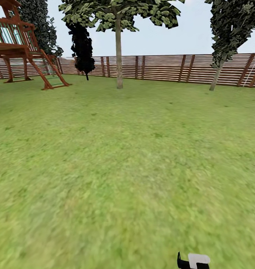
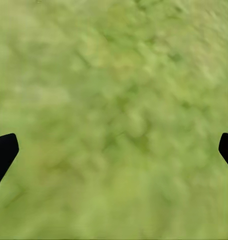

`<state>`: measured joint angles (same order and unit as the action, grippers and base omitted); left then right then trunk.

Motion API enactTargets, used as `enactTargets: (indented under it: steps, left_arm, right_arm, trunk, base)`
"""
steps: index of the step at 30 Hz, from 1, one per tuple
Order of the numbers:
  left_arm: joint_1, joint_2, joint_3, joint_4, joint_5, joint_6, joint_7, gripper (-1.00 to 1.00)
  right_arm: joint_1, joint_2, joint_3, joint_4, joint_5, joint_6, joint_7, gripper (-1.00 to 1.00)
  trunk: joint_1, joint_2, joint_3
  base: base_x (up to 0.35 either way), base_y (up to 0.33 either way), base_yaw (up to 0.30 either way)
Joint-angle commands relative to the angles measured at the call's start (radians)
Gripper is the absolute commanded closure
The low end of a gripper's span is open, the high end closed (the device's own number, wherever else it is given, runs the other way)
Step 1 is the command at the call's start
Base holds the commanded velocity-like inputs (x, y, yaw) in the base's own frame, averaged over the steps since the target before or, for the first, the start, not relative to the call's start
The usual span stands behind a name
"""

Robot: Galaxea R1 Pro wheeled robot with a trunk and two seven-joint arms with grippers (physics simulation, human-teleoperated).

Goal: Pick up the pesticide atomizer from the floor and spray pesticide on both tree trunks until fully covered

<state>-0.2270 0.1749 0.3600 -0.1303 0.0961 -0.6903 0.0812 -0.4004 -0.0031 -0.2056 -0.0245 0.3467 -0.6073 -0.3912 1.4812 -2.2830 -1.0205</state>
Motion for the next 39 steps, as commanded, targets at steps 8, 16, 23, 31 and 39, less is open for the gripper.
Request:
enactTargets:
  steps: [8, 16, 23, 31, 39]
  left_arm:
    - [0.0, 0.0, -0.001, 0.0, -0.002, 0.0, 0.0, 1.0]
    - [0.0, 0.0, -0.001, 0.0, -0.002, -0.001, 0.0, 1.0]
    - [0.0, 0.0, -0.001, 0.0, -0.003, -0.002, 0.0, 1.0]
    - [0.0, 0.0, -0.001, 0.0, -0.003, -0.002, 0.0, 1.0]
    - [0.0, 0.0, -0.001, 0.0, -0.003, -0.002, 0.0, 1.0]
  right_arm:
    - [-0.001, 0.0, 0.0, 0.0, 0.0, 0.0, 0.0, -1.0]
    - [0.0, 0.0, 0.0, 0.0, 0.0, 0.0, 0.0, -1.0]
    - [0.0, 0.0, 0.0, 0.0, 0.0, 0.001, 0.0, -1.0]
    - [0.0, 0.0, 0.0, 0.0, 0.0, 0.0, 0.0, -1.0]
    - [0.0, 0.0, 0.0, 0.0, 0.0, 0.0, 0.0, -1.0]
  trunk:
    - [0.0, 0.0, 0.0]
    - [0.0, 0.0, 0.0]
    - [0.0, 0.0, 0.0]
    - [0.0, 0.0, 0.0]
    - [0.0, 0.0, 0.0]
  base:
    - [0.337, 0.0, 0.0]
    - [0.337, 0.0, 0.0]
    - [0.337, 0.0, 0.0]
    - [0.337, 0.0, 0.0]
    - [0.337, 0.0, 0.0]
